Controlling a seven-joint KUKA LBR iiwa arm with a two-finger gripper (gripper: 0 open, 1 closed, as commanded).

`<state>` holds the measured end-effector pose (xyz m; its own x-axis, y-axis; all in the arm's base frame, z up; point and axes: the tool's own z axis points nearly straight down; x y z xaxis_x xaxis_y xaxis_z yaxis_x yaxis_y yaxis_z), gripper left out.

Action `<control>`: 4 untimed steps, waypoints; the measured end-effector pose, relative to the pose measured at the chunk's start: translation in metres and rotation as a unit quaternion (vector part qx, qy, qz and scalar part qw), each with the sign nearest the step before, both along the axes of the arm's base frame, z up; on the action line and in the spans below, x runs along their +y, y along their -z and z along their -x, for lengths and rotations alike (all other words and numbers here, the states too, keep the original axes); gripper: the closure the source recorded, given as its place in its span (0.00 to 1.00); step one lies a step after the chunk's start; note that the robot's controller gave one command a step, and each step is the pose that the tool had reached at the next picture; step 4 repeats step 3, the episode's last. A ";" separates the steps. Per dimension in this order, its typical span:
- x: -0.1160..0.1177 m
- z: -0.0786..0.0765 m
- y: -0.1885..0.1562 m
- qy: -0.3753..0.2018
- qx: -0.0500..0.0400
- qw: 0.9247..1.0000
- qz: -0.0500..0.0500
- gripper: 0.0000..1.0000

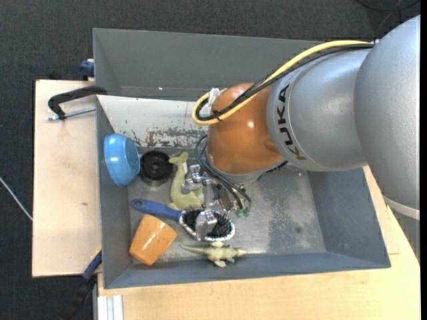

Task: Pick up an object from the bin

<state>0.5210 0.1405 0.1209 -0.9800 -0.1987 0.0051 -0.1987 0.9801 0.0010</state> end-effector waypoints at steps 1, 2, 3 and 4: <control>-0.003 0.005 0.041 -0.182 -0.016 0.983 -0.004 0.00; -0.001 0.003 0.039 -0.182 -0.021 0.983 -0.005 1.00; -0.011 0.027 -0.089 -0.207 -0.008 0.978 -0.001 1.00; -0.011 0.027 -0.089 -0.207 -0.008 0.978 -0.001 1.00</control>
Offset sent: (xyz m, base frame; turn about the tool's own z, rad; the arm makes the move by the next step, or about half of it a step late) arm -0.0125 -0.0075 -0.0496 -0.3679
